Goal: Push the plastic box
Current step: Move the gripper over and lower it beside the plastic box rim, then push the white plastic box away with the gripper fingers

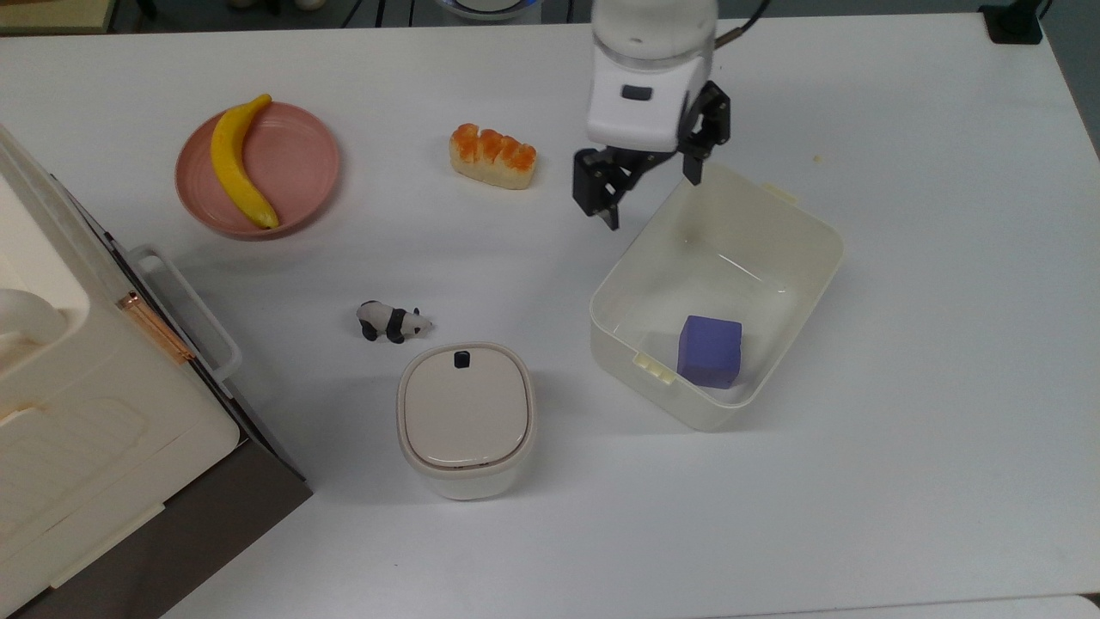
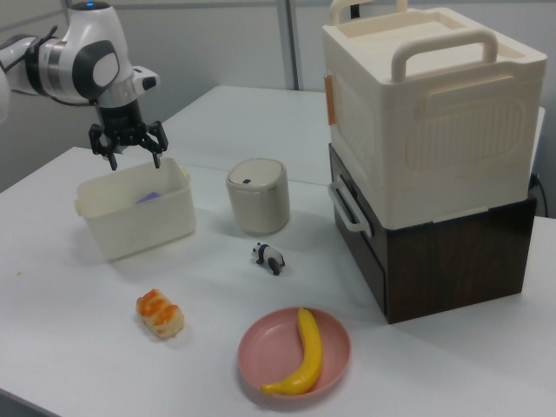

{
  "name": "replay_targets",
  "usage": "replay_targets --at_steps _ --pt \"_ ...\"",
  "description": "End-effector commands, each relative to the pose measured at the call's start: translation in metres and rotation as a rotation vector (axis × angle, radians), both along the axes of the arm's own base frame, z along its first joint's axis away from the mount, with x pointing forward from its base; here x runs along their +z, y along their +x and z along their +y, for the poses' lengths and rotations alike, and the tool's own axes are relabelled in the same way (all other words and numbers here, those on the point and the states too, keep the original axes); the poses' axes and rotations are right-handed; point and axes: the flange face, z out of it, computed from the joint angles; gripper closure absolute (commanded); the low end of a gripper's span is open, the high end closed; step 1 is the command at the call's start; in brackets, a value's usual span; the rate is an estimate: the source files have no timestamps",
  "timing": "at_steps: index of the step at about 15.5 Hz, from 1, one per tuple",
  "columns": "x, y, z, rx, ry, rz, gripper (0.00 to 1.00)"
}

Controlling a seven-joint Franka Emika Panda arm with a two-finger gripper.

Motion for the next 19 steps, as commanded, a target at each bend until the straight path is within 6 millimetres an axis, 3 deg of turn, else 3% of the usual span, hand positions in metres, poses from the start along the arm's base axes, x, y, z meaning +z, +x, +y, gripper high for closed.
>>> replay_targets --at_steps 1,3,5,8,10,15,19 --pt "-0.021 -0.002 0.014 0.181 -0.097 -0.024 0.0" --pt "-0.043 -0.001 0.017 0.23 -0.121 0.007 0.0" --pt "-0.056 -0.001 0.004 0.29 -0.155 0.035 0.0" --pt "-0.062 -0.005 -0.031 0.393 -0.189 0.131 0.0" --pt "-0.062 -0.005 -0.035 0.416 -0.213 0.141 0.0" --pt "-0.079 -0.004 -0.015 0.445 -0.241 0.149 0.0" --pt "-0.11 -0.002 0.025 0.472 -0.254 0.116 0.0"
